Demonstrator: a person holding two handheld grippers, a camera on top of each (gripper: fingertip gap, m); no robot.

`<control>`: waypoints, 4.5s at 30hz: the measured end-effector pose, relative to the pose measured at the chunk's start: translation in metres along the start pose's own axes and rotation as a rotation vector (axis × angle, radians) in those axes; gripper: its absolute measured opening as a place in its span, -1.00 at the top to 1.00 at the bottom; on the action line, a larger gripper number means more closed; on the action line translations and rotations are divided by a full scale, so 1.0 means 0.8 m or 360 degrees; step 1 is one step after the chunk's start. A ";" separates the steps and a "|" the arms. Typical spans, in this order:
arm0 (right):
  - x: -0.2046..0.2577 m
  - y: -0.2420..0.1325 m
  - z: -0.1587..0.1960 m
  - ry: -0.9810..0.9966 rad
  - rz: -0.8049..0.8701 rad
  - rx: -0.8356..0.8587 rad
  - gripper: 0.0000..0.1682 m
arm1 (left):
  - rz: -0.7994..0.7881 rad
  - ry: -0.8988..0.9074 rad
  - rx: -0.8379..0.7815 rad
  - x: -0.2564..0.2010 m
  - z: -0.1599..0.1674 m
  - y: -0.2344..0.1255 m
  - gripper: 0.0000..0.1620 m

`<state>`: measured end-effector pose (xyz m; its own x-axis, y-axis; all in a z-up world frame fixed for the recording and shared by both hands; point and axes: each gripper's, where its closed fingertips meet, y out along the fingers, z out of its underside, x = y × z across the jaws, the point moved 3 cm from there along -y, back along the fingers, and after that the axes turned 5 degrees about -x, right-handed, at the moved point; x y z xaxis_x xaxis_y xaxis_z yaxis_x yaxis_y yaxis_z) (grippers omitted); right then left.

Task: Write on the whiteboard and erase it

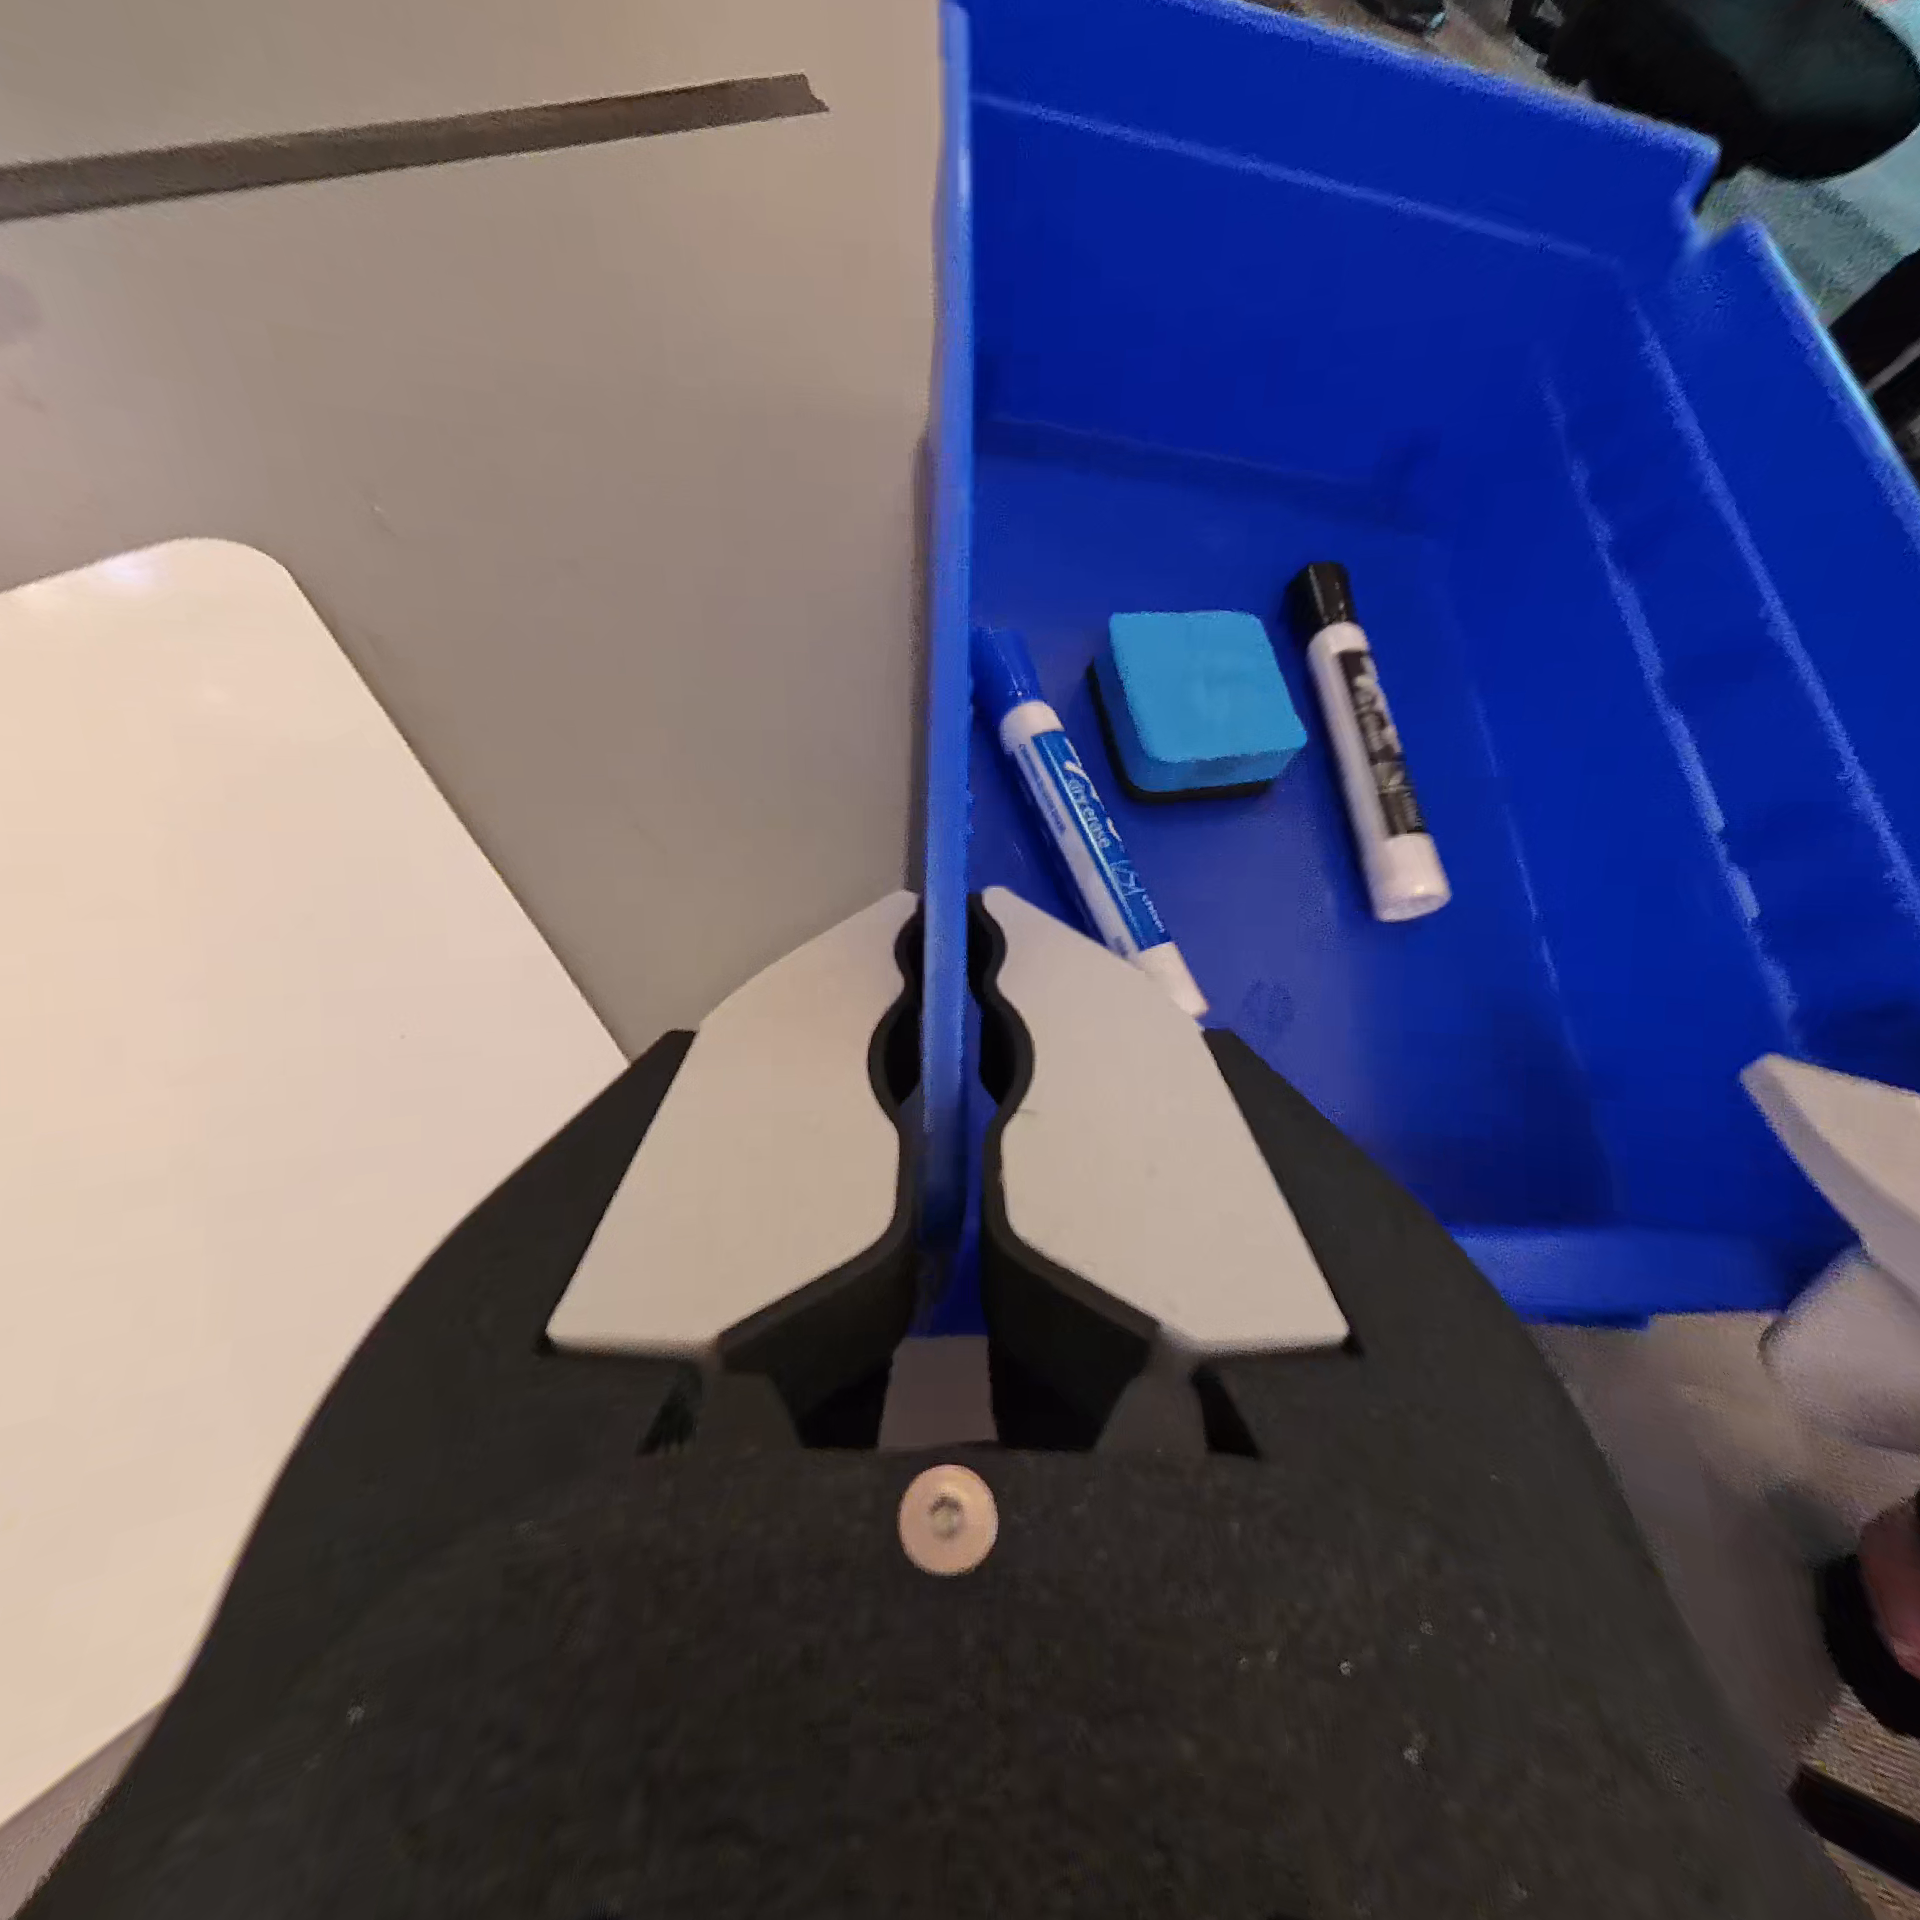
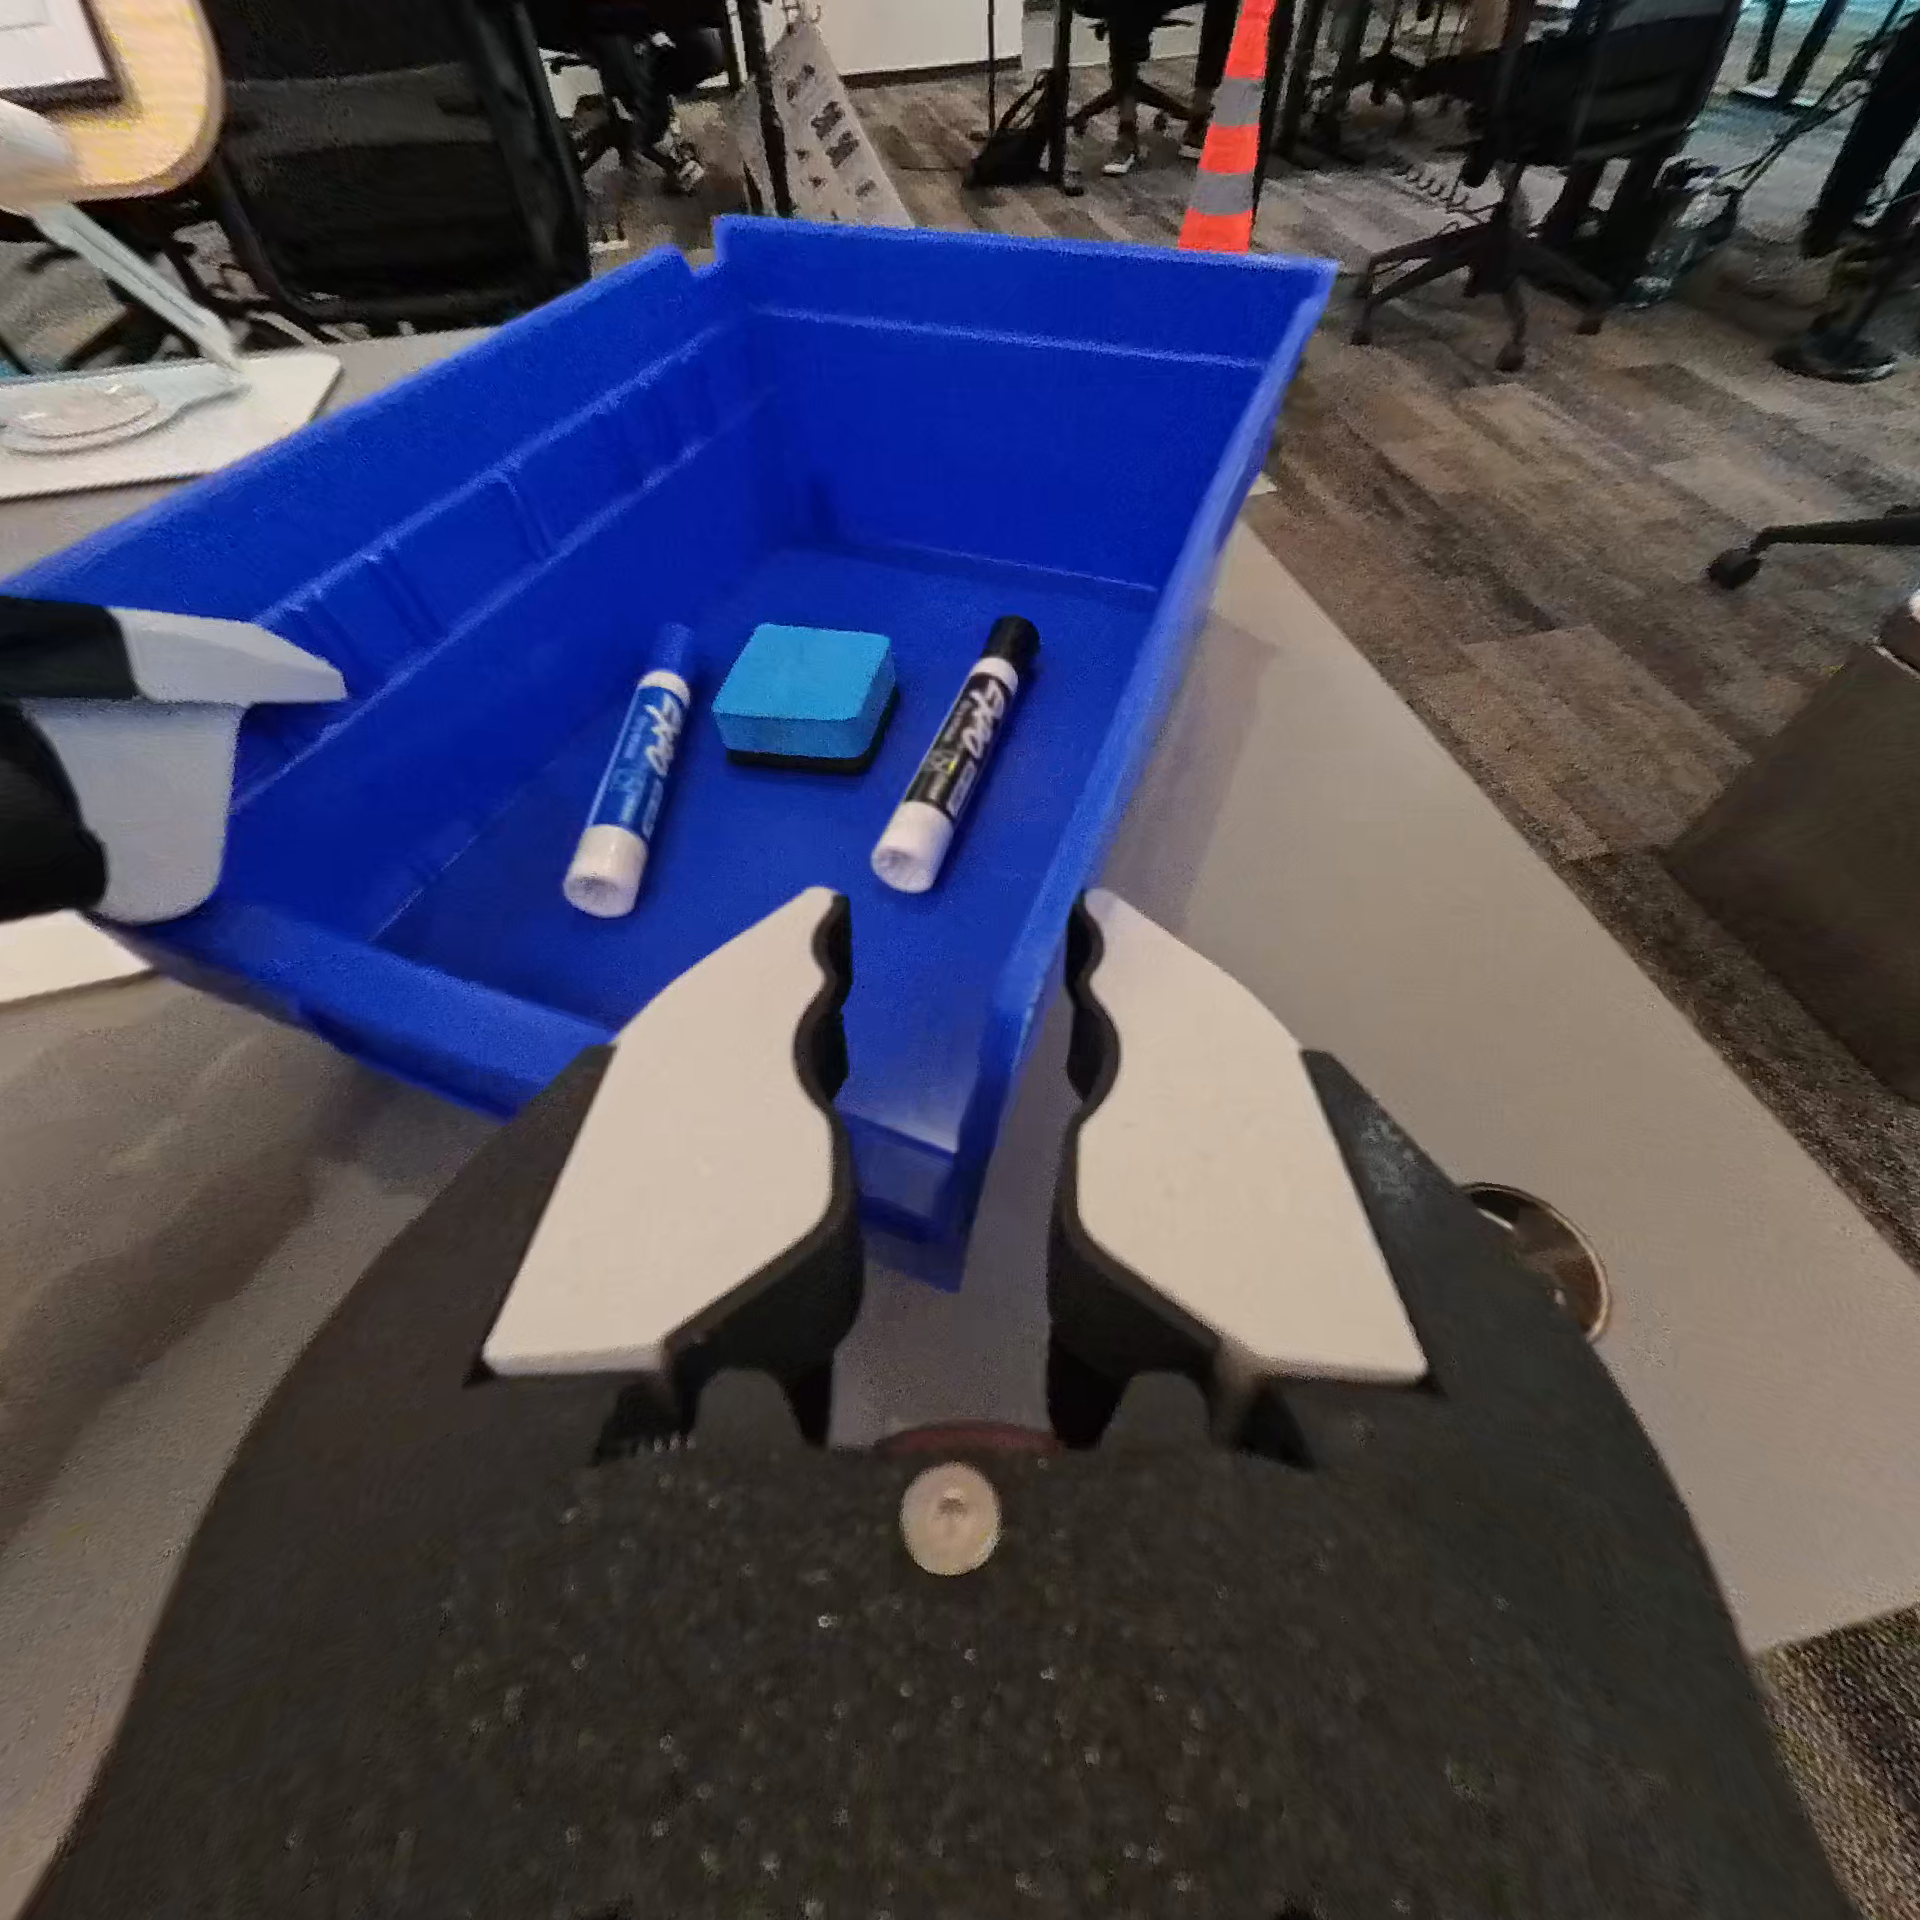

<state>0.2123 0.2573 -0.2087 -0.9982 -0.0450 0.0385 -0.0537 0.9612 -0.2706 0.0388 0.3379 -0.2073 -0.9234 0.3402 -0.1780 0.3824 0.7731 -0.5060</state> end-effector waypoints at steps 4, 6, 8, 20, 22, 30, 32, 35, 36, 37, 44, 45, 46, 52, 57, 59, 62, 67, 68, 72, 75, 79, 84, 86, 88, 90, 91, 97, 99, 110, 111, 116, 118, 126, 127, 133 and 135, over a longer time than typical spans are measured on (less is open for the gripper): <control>-0.008 0.000 0.002 0.0029 0.0120 0.0065 0.80 | -0.0056 0.0050 -0.0004 -0.002 0.007 -0.013 0.93; -0.017 -0.002 -0.001 0.0039 0.0142 0.0097 0.95 | -0.0054 0.0060 0.0002 -0.001 0.011 -0.019 0.92; -0.015 -0.003 -0.002 0.0033 0.0158 0.0108 0.96 | -0.0103 0.0110 -0.0004 -0.002 0.014 -0.027 0.93; 0.150 -0.016 -0.036 0.0011 -0.0126 0.0019 0.96 | -0.0427 0.0084 -0.0126 0.129 0.008 -0.169 0.94; 0.206 -0.015 -0.041 -0.0019 -0.0270 -0.0013 0.96 | -0.0537 0.0050 -0.0157 0.174 0.008 -0.211 0.94; 0.404 -0.026 -0.025 -0.0123 -0.0718 0.0038 0.95 | -0.0919 -0.0082 -0.0137 0.318 0.055 -0.349 0.94; 0.434 -0.031 -0.011 -0.0174 -0.0782 0.0063 0.95 | -0.0939 -0.0146 -0.0111 0.341 0.076 -0.365 0.94; 0.458 -0.036 0.010 -0.0248 -0.0833 0.0123 0.94 | -0.0915 -0.0233 -0.0054 0.362 0.109 -0.370 0.94; 0.461 -0.036 0.016 -0.0261 -0.0840 0.0140 0.94 | -0.0909 -0.0246 -0.0033 0.366 0.119 -0.368 0.93; 0.463 -0.035 0.020 -0.0263 -0.0845 0.0136 0.94 | -0.0907 -0.0249 -0.0033 0.369 0.127 -0.366 0.93; 0.451 -0.029 0.015 -0.0261 -0.1092 0.0118 0.52 | -0.0538 -0.0355 -0.0119 0.338 0.131 -0.362 0.05; 0.443 -0.035 0.011 -0.0241 -0.1161 0.0112 0.47 | -0.0426 -0.0385 -0.0155 0.326 0.127 -0.374 -0.03; 0.435 -0.044 0.006 -0.0215 -0.1259 0.0085 0.47 | -0.0351 -0.0416 -0.0222 0.318 0.123 -0.391 -0.01; 0.380 -0.101 0.005 0.0017 -0.1700 -0.0037 0.41 | -0.0269 -0.0488 -0.0385 0.387 0.111 -0.491 0.07; 0.376 -0.130 0.000 0.0070 -0.1863 -0.0070 0.49 | -0.1086 -0.0242 -0.0280 0.576 0.101 -0.556 0.04; 0.378 -0.132 0.003 -0.0019 -0.1860 -0.0082 0.52 | -0.1234 -0.0220 -0.0241 0.632 0.099 -0.564 0.02; 0.382 -0.134 0.007 -0.0056 -0.1871 -0.0074 0.54 | -0.1213 -0.0255 -0.0156 0.687 0.104 -0.545 -0.03; 0.391 -0.139 0.016 -0.0128 -0.1900 -0.0049 0.55 | -0.0898 -0.0381 0.0008 0.714 0.137 -0.482 0.27; 0.393 -0.140 0.018 -0.0158 -0.1896 -0.0057 0.55 | -0.0859 -0.0370 -0.0008 0.711 0.138 -0.476 0.53; 0.412 -0.148 0.031 -0.0296 -0.1902 -0.0057 0.56 | -0.0867 -0.0335 -0.0012 0.688 0.142 -0.473 0.94; 0.440 -0.158 0.042 -0.0374 -0.1891 -0.0049 0.58 | -0.0986 -0.0343 0.0015 0.661 0.157 -0.489 0.94; 0.498 -0.189 0.055 -0.0389 -0.1973 -0.0006 0.38 | -0.1122 -0.0455 -0.0015 0.619 0.191 -0.530 0.94; 0.596 -0.244 0.059 -0.0465 -0.2116 -0.0008 0.17 | -0.1269 -0.0607 -0.0083 0.558 0.241 -0.592 0.95; 0.636 -0.250 0.059 -0.0532 -0.2023 0.0009 0.17 | -0.1330 -0.0616 -0.0084 0.533 0.257 -0.611 0.94; 0.667 -0.248 0.062 -0.0486 -0.1878 0.0110 0.25 | -0.1371 -0.0631 -0.0086 0.512 0.271 -0.626 0.95; 0.685 -0.243 0.066 -0.0442 -0.1736 0.0177 0.31 | -0.1386 -0.0647 -0.0101 0.495 0.281 -0.637 0.95; 0.690 -0.239 0.067 -0.0423 -0.1668 0.0177 0.36 | -0.1385 -0.0643 -0.0104 0.488 0.285 -0.642 0.95; 0.702 -0.231 0.073 -0.0472 -0.1492 0.0141 0.87 | -0.1400 -0.0595 -0.0148 0.461 0.301 -0.657 0.95; 0.703 -0.237 0.068 -0.0573 -0.1425 0.0071 0.91 | -0.1414 -0.0598 -0.0170 0.454 0.304 -0.662 0.95; 0.620 -0.235 -0.125 -0.0478 -0.1193 -0.0532 0.92 | -0.1323 -0.0118 -0.0599 0.388 0.087 -0.657 0.94; 0.596 -0.224 -0.146 -0.0449 -0.1131 -0.0571 0.92 | -0.1271 -0.0055 -0.0608 0.376 0.055 -0.639 0.94; 0.441 -0.140 -0.216 -0.0282 -0.0773 -0.0597 0.94 | -0.1037 0.0227 -0.0614 0.286 -0.084 -0.499 0.93; 0.368 -0.097 -0.229 -0.0274 -0.0670 -0.0576 0.93 | -0.0934 0.0276 -0.0583 0.244 -0.115 -0.422 0.93; 0.085 0.058 -0.171 -0.0301 -0.0463 -0.0194 0.94 | -0.0678 0.0290 -0.0291 0.073 -0.110 -0.129 0.91; 0.057 0.069 -0.158 -0.0268 -0.0450 -0.0153 0.94 | -0.0641 0.0280 -0.0254 0.055 -0.099 -0.101 0.90; -0.037 0.111 -0.077 -0.0081 -0.0381 0.0076 0.94 | -0.0541 0.0234 -0.0059 0.000 -0.034 -0.003 0.88; -0.046 0.120 -0.063 -0.0061 -0.0350 0.0138 0.94 | -0.0507 0.0214 -0.0010 -0.005 -0.017 0.012 0.85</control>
<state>0.2455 0.3648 -0.1878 -0.9624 -0.2625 0.0693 -0.2701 0.9003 -0.3413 0.0468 0.3513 -0.2002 -0.9838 0.1481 0.1009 0.0762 0.8551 -0.5128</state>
